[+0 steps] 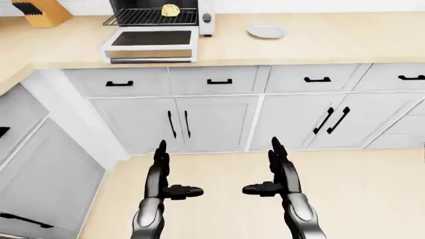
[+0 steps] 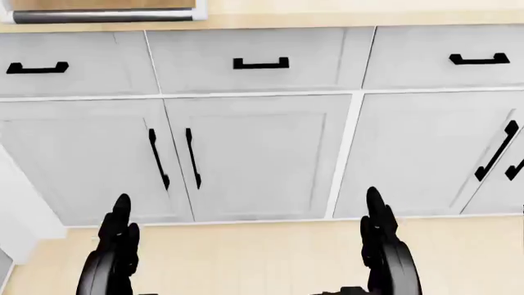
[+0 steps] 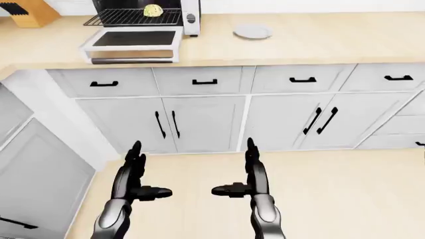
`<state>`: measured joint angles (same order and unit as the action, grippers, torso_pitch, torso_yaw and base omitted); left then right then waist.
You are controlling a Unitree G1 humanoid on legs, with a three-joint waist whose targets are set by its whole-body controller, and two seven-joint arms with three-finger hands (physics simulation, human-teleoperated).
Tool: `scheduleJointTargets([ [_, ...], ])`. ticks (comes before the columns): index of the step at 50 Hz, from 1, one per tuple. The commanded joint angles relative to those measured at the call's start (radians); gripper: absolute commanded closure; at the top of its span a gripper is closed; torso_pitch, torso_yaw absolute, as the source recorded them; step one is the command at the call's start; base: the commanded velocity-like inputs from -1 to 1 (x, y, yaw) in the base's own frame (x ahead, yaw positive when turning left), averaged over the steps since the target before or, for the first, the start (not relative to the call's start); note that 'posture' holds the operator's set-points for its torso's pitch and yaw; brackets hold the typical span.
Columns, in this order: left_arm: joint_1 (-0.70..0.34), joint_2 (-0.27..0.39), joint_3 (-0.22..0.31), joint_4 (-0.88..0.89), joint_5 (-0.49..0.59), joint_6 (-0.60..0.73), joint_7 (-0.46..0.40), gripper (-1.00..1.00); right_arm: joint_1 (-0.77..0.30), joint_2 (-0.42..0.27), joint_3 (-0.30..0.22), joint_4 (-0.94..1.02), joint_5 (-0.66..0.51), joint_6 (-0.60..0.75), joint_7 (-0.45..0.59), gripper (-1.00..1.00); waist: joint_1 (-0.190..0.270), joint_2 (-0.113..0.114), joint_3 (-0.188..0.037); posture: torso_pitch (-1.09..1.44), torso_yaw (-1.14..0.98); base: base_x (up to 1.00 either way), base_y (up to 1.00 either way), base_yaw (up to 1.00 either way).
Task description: Pick the scone from the rack and place it on the plate on the counter.
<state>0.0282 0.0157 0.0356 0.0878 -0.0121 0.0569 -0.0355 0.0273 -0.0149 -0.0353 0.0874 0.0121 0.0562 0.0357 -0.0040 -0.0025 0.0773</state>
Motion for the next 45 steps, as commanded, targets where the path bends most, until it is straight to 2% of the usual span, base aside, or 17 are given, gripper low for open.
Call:
scheduleJointTargets([
  [1,-0.079,0.011,0.027,-0.156,-0.035,0.061,0.014,-1.00,-0.036,0.001,-0.012,-0.147,0.015,-0.010,-0.022,-1.00,-0.002,-0.008,-0.001,0.00,0.00,0.00,0.00,0.00],
  [3,-0.112,0.020,0.032,-0.210,-0.042,0.125,0.020,-1.00,-0.043,-0.007,-0.017,-0.229,0.014,0.043,-0.030,-1.00,0.003,0.000,-0.067,0.00,0.00,0.00,0.00,0.00],
  [4,-0.119,0.023,0.032,-0.215,-0.040,0.129,0.019,-1.00,-0.047,-0.009,-0.019,-0.246,0.015,0.063,-0.032,-1.00,0.003,-0.003,-0.038,0.00,0.00,0.00,0.00,0.00],
  [5,-0.146,0.027,0.041,-0.221,-0.043,0.151,0.029,-1.00,-0.058,-0.014,-0.021,-0.273,0.012,0.089,-0.033,-1.00,0.004,-0.009,-0.024,0.00,0.00,0.00,0.00,0.00],
  [7,-0.191,0.041,0.047,-0.250,-0.042,0.205,0.029,-1.00,-0.083,-0.021,-0.028,-0.344,0.011,0.160,-0.036,-1.00,0.006,-0.009,-0.069,0.00,0.00,0.00,0.00,0.00],
  [8,-0.207,0.047,0.048,-0.266,-0.043,0.226,0.025,-1.00,-0.103,-0.028,-0.032,-0.386,0.005,0.204,-0.037,-1.00,0.008,-0.009,-0.075,0.00,0.00,0.00,0.00,0.00],
  [17,-0.505,0.135,0.095,-0.395,-0.054,0.501,0.029,-1.00,-0.334,-0.105,-0.082,-0.659,-0.014,0.557,0.002,-1.00,0.011,-0.007,-0.090,0.00,0.00,0.01,0.00,0.00],
  [18,-0.539,0.146,0.100,-0.394,-0.060,0.520,0.030,-1.00,-0.375,-0.114,-0.086,-0.667,-0.013,0.588,0.004,-1.00,0.010,-0.002,-0.107,0.00,0.00,0.13,0.00,0.00],
  [21,-0.613,0.177,0.105,-0.410,-0.065,0.569,0.036,-1.00,-0.477,-0.134,-0.084,-0.681,-0.010,0.654,0.006,-1.00,0.007,0.005,-0.069,0.00,0.00,0.21,0.00,0.00],
  [30,-0.764,0.266,0.151,-0.507,-0.098,0.746,0.041,-1.00,-0.608,-0.173,-0.119,-0.764,0.029,0.785,-0.016,-1.00,0.007,0.003,-0.051,0.00,0.00,0.29,0.00,0.00],
  [33,-0.800,0.298,0.164,-0.507,-0.111,0.766,0.045,-1.00,-0.648,-0.192,-0.129,-0.805,0.052,0.842,-0.028,-1.00,0.006,0.020,-0.050,0.00,0.00,0.34,0.00,0.00],
  [36,-0.803,0.313,0.178,-0.561,-0.128,0.799,0.054,-1.00,-0.659,-0.210,-0.147,-0.851,0.080,0.889,-0.039,-1.00,0.004,0.073,-0.043,0.00,0.00,0.35,0.00,0.00],
  [37,-0.807,0.318,0.185,-0.571,-0.139,0.817,0.056,-1.00,-0.662,-0.212,-0.154,-0.863,0.093,0.900,-0.043,-1.00,0.006,0.047,-0.048,0.00,0.00,0.35,0.00,0.00],
  [38,-0.810,0.321,0.191,-0.587,-0.149,0.831,0.062,-1.00,-0.668,-0.220,-0.159,-0.875,0.103,0.917,-0.046,-1.00,-0.001,0.067,-0.047,0.00,0.00,0.34,0.00,0.00],
  [39,-0.816,0.334,0.197,-0.599,-0.157,0.847,0.064,-1.00,-0.678,-0.227,-0.166,-0.886,0.113,0.935,-0.051,-1.00,0.004,0.070,-0.044,0.00,0.00,0.34,0.00,0.00],
  [42,-0.833,0.363,0.210,-0.618,-0.174,0.872,0.071,-1.00,-0.679,-0.237,-0.173,-0.911,0.139,0.956,-0.064,-1.00,0.010,0.054,-0.052,0.00,0.00,0.35,0.00,0.00],
  [45,-0.865,0.400,0.229,-0.633,-0.196,0.914,0.073,-1.00,-0.700,-0.259,-0.185,-0.922,0.162,0.986,-0.073,-1.00,0.021,0.028,-0.039,0.00,0.00,0.35,0.00,0.00],
])
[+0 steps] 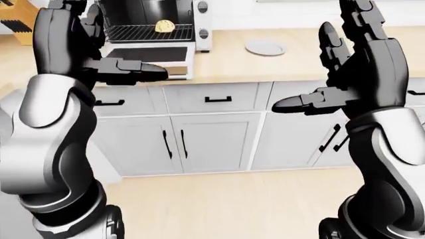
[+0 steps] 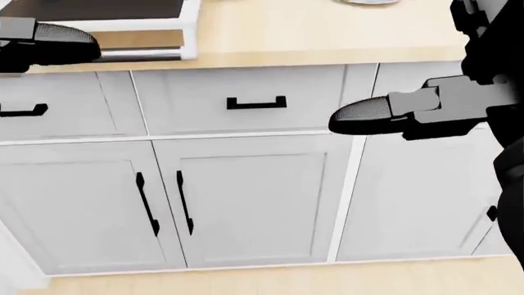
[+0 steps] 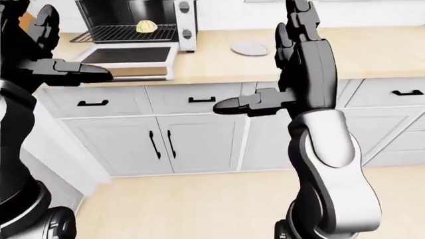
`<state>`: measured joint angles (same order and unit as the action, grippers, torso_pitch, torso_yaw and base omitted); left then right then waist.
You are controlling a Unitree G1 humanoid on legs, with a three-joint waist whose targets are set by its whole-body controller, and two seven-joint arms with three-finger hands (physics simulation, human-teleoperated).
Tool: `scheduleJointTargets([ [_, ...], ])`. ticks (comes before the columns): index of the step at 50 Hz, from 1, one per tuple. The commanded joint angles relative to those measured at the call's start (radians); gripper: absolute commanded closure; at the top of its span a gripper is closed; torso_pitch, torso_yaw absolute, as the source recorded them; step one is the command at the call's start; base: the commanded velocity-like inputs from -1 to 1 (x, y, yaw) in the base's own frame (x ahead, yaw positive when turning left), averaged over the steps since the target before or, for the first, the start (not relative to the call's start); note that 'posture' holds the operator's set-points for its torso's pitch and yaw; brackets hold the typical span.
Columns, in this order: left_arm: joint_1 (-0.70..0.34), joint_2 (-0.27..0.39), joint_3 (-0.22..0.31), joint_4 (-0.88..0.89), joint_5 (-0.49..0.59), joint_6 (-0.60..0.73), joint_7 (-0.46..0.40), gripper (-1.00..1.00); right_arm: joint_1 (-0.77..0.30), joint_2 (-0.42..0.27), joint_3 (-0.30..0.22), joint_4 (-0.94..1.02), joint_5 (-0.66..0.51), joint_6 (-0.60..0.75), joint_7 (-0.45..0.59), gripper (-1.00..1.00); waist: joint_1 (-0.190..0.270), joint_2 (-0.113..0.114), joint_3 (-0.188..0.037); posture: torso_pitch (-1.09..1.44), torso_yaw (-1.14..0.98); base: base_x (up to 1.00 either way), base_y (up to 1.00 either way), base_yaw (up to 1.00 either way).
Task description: Pick the scone from the rack and place it on the plate on the counter.
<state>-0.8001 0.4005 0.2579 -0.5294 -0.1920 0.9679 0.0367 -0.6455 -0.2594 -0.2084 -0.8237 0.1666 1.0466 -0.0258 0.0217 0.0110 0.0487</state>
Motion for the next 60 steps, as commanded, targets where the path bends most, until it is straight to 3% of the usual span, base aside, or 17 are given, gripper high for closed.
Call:
scheduleJointTargets([
  [1,-0.045,0.026,0.011,-0.022,-0.025,0.015,0.000,-1.00,-0.045,-0.022,-0.015,-0.015,0.017,0.015,-0.013,-1.00,-0.003,0.002,-0.013,0.00,0.00,0.34,0.00,0.00],
  [4,-0.060,0.052,0.016,-0.048,-0.044,0.054,0.004,-1.00,-0.078,-0.039,-0.008,-0.013,0.030,0.037,-0.024,-1.00,0.002,-0.052,-0.039,0.00,0.00,0.35,0.00,0.00],
  [6,-0.067,0.065,0.024,-0.058,-0.054,0.069,0.007,-1.00,-0.090,-0.044,-0.007,-0.019,0.035,0.049,-0.030,-1.00,-0.001,-0.066,0.009,0.00,0.00,0.34,0.00,0.00],
  [7,-0.064,0.071,0.027,-0.065,-0.057,0.073,0.007,-1.00,-0.095,-0.044,-0.010,-0.021,0.039,0.054,-0.033,-1.00,-0.012,-0.061,0.001,0.00,0.00,0.35,0.00,0.00],
  [14,-0.049,0.093,0.041,-0.093,-0.080,0.082,0.019,-1.00,-0.085,-0.043,-0.002,-0.023,0.045,0.045,-0.045,-1.00,-0.028,-0.010,0.005,0.00,0.00,0.35,0.00,0.00],
  [19,-0.055,0.105,0.041,-0.095,-0.079,0.085,0.022,-1.00,-0.075,-0.042,-0.001,-0.024,0.044,0.036,-0.047,-1.00,-0.044,0.081,-0.037,0.00,0.00,0.35,0.00,0.00],
  [21,-0.050,0.113,0.039,-0.096,-0.075,0.085,0.017,-1.00,-0.076,-0.041,0.000,-0.023,0.046,0.035,-0.046,-1.00,-0.038,0.077,-0.007,0.00,0.00,0.34,0.00,0.00],
  [29,-0.055,0.125,0.048,-0.102,-0.072,0.092,0.013,-1.00,-0.066,-0.039,-0.007,-0.037,0.062,0.043,-0.050,-1.00,-0.012,0.019,-0.011,0.00,0.00,0.35,0.00,0.00],
  [33,-0.054,0.127,0.052,-0.107,-0.075,0.097,0.014,-1.00,-0.067,-0.040,-0.006,-0.040,0.066,0.048,-0.051,-1.00,0.000,-0.054,-0.029,0.00,0.00,0.35,0.00,0.00],
  [34,-0.056,0.129,0.052,-0.105,-0.075,0.097,0.014,-1.00,-0.066,-0.041,0.002,-0.032,0.060,0.038,-0.053,-1.00,-0.004,-0.045,-0.028,0.00,0.00,0.31,0.00,0.00],
  [36,-0.062,0.133,0.055,-0.104,-0.077,0.101,0.014,-1.00,-0.066,-0.037,0.007,-0.031,0.059,0.039,-0.053,-1.00,-0.002,-0.069,0.014,0.00,0.00,0.07,0.00,0.00],
  [43,-0.053,0.131,0.054,-0.105,-0.079,0.094,0.018,-1.00,-0.067,-0.035,0.004,-0.022,0.052,0.032,-0.057,-1.00,-0.016,-0.036,0.028,0.00,0.00,0.00,0.00,0.00],
  [46,-0.052,0.131,0.056,-0.105,-0.081,0.093,0.021,-1.00,-0.061,-0.032,0.010,-0.022,0.051,0.017,-0.053,-1.00,-0.023,0.037,-0.004,0.00,0.00,0.00,0.00,0.00],
  [47,-0.053,0.131,0.056,-0.106,-0.082,0.094,0.022,-1.00,-0.059,-0.029,0.009,-0.021,0.052,0.013,-0.052,-1.00,-0.028,-0.009,0.003,0.00,0.00,0.00,0.00,0.00],
  [50,-0.055,0.137,0.059,-0.109,-0.086,0.100,0.022,-1.00,-0.059,-0.034,0.003,-0.032,0.048,0.017,-0.045,-1.00,-0.013,0.014,-0.034,0.00,0.00,0.00,0.00,0.11],
  [55,-0.050,0.135,0.062,-0.113,-0.091,0.099,0.028,-1.00,-0.059,-0.033,0.006,-0.032,0.049,0.019,-0.043,-1.00,-0.003,0.025,-0.034,0.00,0.00,0.00,0.00,0.49],
  [60,-0.048,0.144,0.068,-0.118,-0.099,0.103,0.029,-1.00,-0.060,-0.032,0.001,-0.040,0.055,0.027,-0.046,-1.00,-0.019,-0.055,-0.016,0.00,0.00,0.00,0.00,0.40],
])
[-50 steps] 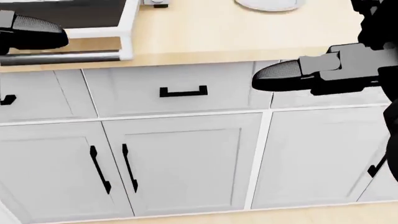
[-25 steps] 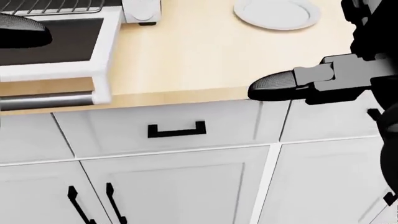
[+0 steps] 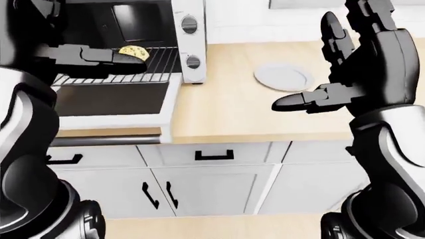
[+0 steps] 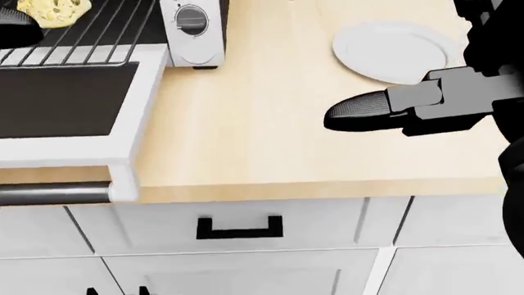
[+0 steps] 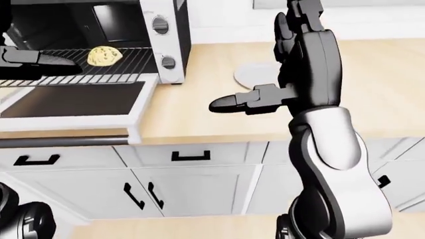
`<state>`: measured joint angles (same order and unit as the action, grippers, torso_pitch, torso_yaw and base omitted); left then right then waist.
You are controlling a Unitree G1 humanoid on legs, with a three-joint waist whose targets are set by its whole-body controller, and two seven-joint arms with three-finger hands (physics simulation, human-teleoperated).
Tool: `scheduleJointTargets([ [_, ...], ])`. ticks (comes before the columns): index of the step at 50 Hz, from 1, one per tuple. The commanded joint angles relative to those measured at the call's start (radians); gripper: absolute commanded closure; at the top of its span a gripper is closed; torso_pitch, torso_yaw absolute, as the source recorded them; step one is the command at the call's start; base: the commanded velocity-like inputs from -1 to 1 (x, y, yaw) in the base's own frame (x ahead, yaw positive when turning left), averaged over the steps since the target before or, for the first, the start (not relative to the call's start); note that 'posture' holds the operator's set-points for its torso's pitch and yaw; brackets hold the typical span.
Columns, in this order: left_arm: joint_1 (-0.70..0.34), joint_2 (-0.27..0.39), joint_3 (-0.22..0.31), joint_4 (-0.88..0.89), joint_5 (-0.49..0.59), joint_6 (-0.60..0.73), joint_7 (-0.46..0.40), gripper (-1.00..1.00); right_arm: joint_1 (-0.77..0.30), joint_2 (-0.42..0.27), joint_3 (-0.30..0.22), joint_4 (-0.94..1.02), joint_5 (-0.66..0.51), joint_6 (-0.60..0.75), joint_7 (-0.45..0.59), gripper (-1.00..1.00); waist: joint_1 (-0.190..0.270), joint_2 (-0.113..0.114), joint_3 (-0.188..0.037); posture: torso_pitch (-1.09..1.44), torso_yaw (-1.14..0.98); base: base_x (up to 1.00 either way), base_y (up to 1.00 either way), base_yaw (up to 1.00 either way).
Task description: Pick the scone from the rack and place it on the plate on the counter.
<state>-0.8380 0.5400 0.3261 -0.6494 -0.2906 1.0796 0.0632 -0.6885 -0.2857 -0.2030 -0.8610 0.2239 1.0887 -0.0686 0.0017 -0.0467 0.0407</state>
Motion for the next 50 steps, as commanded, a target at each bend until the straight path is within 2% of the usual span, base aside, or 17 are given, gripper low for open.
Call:
scheduleJointTargets([
  [1,-0.013,0.002,0.002,0.001,-0.004,-0.008,0.005,-1.00,-0.020,-0.007,-0.004,-0.007,0.000,-0.009,-0.003,-1.00,-0.008,-0.040,-0.024,0.00,0.00,0.00,0.00,0.31],
  [2,-0.010,0.003,0.001,0.002,-0.004,-0.011,0.006,-1.00,-0.021,-0.007,-0.003,-0.009,0.002,-0.005,-0.003,-1.00,-0.009,-0.005,-0.020,0.00,0.00,0.00,0.00,0.33],
  [6,-0.006,0.005,0.003,-0.003,-0.011,-0.008,0.010,-1.00,-0.016,-0.016,0.005,-0.002,-0.007,-0.003,-0.006,-1.00,-0.001,-0.002,-0.026,0.00,0.00,0.00,0.00,0.23],
  [10,-0.009,0.008,0.001,-0.001,-0.015,-0.008,0.012,-1.00,-0.015,-0.004,0.006,0.011,-0.009,-0.017,-0.006,-1.00,-0.006,0.024,0.014,0.00,0.00,0.00,0.00,0.00],
  [14,-0.022,0.010,-0.004,0.007,-0.016,-0.005,0.015,-1.00,-0.017,-0.002,-0.004,0.003,-0.005,-0.007,-0.008,-1.00,-0.022,0.094,0.001,0.00,0.00,0.00,0.00,0.00],
  [15,-0.022,0.010,-0.008,0.009,-0.014,-0.006,0.015,-1.00,-0.014,-0.002,-0.007,0.000,-0.004,-0.007,-0.008,-1.00,-0.018,0.072,0.010,0.00,0.00,0.00,0.00,0.00],
  [21,-0.021,0.004,-0.016,0.015,-0.004,-0.013,0.014,-1.00,-0.001,-0.010,-0.015,-0.015,0.004,-0.002,-0.012,-1.00,-0.005,0.055,-0.003,0.00,0.00,0.00,0.00,0.00],
  [22,-0.022,0.004,-0.012,0.014,-0.005,-0.011,0.012,-1.00,0.001,-0.007,-0.015,-0.010,0.004,-0.007,-0.014,-1.00,-0.004,0.062,-0.029,0.00,0.00,0.09,0.00,0.00],
  [26,-0.020,0.006,-0.010,0.014,-0.001,-0.011,0.008,-1.00,0.002,-0.005,-0.012,-0.009,0.009,-0.013,-0.015,-1.00,0.001,0.053,-0.011,0.00,0.00,0.11,0.00,0.00],
  [29,-0.023,0.007,-0.011,0.016,0.001,-0.011,0.007,-1.00,0.003,-0.005,-0.008,-0.006,0.009,-0.020,-0.016,-1.00,0.002,0.016,-0.005,0.00,0.00,0.11,0.00,0.00],
  [31,-0.020,0.006,-0.012,0.015,0.003,-0.012,0.007,-1.00,0.008,-0.003,-0.011,-0.012,0.010,-0.019,-0.016,-1.00,0.001,0.034,-0.011,0.00,0.00,0.11,0.00,0.00],
  [33,-0.021,0.005,-0.014,0.015,0.005,-0.013,0.006,-1.00,0.015,-0.002,-0.014,-0.018,0.013,-0.020,-0.016,-1.00,0.002,0.018,-0.010,0.00,0.00,0.11,0.00,0.00],
  [38,-0.022,0.003,-0.013,0.011,0.007,-0.008,0.005,-1.00,0.023,-0.005,-0.017,-0.031,0.018,-0.016,-0.015,-1.00,0.004,0.040,0.000,0.00,0.00,0.11,0.00,0.00],
  [41,-0.025,0.005,-0.014,0.014,0.011,-0.009,0.003,-1.00,0.022,-0.002,-0.022,-0.027,0.023,-0.023,-0.025,-1.00,-0.012,0.061,0.010,0.00,0.00,0.04,0.00,0.00],
  [43,-0.022,0.005,-0.011,0.011,0.011,-0.007,0.002,-1.00,0.024,-0.003,-0.019,-0.024,0.024,-0.033,-0.026,-1.00,-0.025,0.111,-0.007,0.00,0.00,0.00,0.00,0.00],
  [44,-0.021,0.005,-0.012,0.010,0.013,-0.007,0.001,-1.00,0.025,0.003,-0.023,-0.024,0.028,-0.035,-0.029,-1.00,-0.023,0.066,0.007,0.00,0.00,0.00,0.00,0.00],
  [50,-0.034,-0.006,0.000,0.014,-0.001,0.014,0.017,-1.00,0.025,-0.002,-0.017,-0.025,0.031,-0.039,-0.035,-1.00,-0.009,0.049,-0.004,0.00,0.00,0.00,0.00,0.00],
])
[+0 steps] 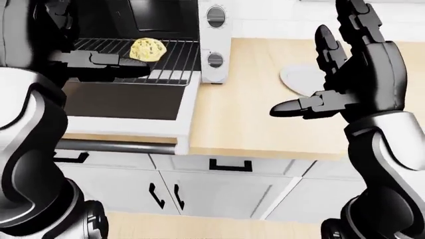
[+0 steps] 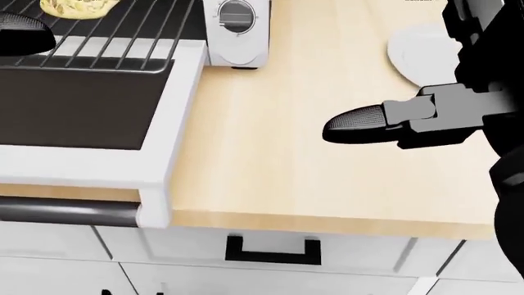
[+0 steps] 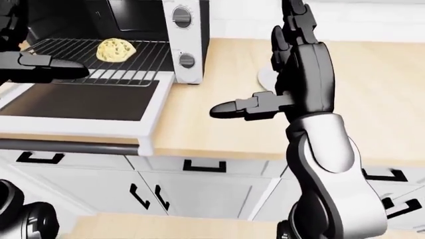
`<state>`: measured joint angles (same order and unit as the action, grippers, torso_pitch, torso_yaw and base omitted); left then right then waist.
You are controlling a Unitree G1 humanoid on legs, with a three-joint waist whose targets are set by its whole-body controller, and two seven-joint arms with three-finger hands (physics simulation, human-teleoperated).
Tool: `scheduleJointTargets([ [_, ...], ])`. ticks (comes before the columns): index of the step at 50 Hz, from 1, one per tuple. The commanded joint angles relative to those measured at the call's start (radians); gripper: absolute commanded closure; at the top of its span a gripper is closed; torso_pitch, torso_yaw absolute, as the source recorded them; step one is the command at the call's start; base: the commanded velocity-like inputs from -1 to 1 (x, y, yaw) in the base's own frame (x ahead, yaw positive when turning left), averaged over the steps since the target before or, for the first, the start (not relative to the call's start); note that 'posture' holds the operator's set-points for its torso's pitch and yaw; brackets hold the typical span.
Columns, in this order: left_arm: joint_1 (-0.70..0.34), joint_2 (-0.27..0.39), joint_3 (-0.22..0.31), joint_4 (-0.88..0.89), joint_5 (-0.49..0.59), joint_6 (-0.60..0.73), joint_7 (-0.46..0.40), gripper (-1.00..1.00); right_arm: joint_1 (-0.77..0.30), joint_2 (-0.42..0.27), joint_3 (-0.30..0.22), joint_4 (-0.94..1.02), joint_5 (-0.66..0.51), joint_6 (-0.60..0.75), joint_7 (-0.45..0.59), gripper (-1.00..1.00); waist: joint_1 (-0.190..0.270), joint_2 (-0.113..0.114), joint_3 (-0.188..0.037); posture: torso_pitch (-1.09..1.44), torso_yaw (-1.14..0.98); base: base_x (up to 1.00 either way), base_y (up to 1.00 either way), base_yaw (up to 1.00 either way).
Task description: Pick the scone from the rack and place it on the plate on the counter.
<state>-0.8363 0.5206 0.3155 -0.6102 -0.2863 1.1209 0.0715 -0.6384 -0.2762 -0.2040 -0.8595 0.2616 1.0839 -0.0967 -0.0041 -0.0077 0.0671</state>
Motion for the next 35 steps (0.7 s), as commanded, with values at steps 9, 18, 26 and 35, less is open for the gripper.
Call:
scheduleJointTargets([
  [9,-0.076,0.031,0.024,-0.005,-0.062,0.011,0.046,-1.00,-0.029,-0.015,-0.016,-0.027,-0.001,-0.035,-0.008,-1.00,0.001,0.008,-0.032,0.00,0.00,0.00,0.00,0.00],
  [18,-0.149,0.058,0.011,0.077,-0.109,0.040,0.093,-1.00,-0.023,-0.017,-0.019,-0.033,0.002,-0.033,-0.009,-1.00,0.003,0.009,-0.028,0.00,0.00,0.00,0.00,0.00],
  [26,-0.249,0.072,-0.059,0.282,-0.057,-0.020,0.069,-1.00,-0.013,-0.018,-0.020,-0.037,0.002,-0.037,-0.009,-1.00,0.005,0.007,-0.027,0.00,0.00,0.00,0.00,0.00],
  [35,-0.332,0.037,-0.111,0.537,0.051,-0.163,-0.029,-1.00,-0.001,-0.015,-0.012,-0.032,-0.010,-0.051,-0.008,-1.00,0.006,0.003,-0.032,0.00,0.00,0.00,0.00,0.00],
])
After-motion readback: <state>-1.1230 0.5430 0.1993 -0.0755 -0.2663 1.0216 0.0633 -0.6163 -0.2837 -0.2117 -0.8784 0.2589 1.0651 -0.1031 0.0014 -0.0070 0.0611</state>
